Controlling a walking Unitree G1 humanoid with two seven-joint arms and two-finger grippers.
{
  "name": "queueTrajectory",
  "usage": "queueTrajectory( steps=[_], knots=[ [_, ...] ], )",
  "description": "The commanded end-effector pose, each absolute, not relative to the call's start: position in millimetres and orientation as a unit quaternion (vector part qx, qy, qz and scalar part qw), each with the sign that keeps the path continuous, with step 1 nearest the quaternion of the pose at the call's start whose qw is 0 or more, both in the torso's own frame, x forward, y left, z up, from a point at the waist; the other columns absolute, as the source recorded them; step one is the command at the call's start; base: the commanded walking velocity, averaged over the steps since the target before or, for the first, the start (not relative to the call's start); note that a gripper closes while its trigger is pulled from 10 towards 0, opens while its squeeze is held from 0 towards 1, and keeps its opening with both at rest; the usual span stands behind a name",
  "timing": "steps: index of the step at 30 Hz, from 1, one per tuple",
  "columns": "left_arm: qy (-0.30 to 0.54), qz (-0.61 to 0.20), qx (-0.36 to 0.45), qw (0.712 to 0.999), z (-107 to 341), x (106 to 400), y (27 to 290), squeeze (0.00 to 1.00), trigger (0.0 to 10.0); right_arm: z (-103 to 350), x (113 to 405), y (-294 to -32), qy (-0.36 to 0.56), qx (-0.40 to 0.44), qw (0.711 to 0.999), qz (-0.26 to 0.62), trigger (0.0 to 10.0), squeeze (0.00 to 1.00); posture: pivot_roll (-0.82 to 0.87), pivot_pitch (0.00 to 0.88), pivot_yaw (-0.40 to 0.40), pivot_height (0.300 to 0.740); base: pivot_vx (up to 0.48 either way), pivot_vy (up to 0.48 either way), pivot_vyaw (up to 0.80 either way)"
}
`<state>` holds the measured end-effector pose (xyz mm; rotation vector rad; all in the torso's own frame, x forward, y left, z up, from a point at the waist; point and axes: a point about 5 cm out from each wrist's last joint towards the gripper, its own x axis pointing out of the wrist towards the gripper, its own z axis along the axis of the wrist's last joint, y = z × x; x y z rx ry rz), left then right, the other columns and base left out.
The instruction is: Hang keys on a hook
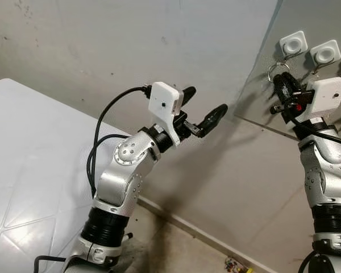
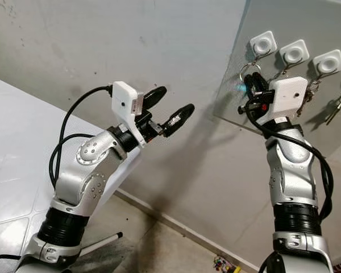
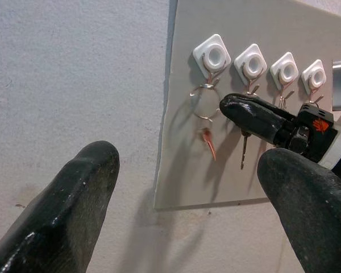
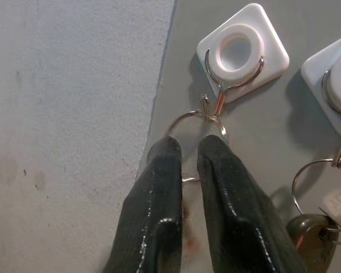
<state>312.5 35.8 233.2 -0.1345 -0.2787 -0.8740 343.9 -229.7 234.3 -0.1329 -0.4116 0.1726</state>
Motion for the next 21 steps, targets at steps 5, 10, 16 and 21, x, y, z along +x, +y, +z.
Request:
queueTrajectory(
  steps=[5,10,16,21],
  knots=[
    [-0.139,-0.423,-0.064,0.893,238.3,312.9,33.1,0.00,10.0,238.7,341.4,-232.0,-0.209,-0.068,0.972,0.084,10.0,1.00,-0.04,0.000,-0.046,0.740,0.000,0.000,0.00],
    [-0.135,-0.416,-0.063,0.897,234.6,313.7,35.0,0.00,10.0,230.6,339.2,-229.0,-0.203,-0.050,0.974,0.087,10.0,1.00,-0.04,0.000,-0.045,0.740,0.000,0.000,0.00],
    [-0.100,-0.378,-0.069,0.918,209.4,317.3,47.4,0.00,10.0,192.6,325.4,-216.4,-0.170,0.014,0.981,0.089,10.0,1.00,-0.04,0.000,-0.040,0.740,0.000,0.000,0.00],
    [-0.051,-0.341,-0.058,0.937,171.4,318.7,60.0,0.00,10.0,151.3,309.1,-203.2,-0.120,0.041,0.988,0.092,10.0,1.00,-0.04,0.000,-0.035,0.740,0.000,0.000,0.00]
  ],
)
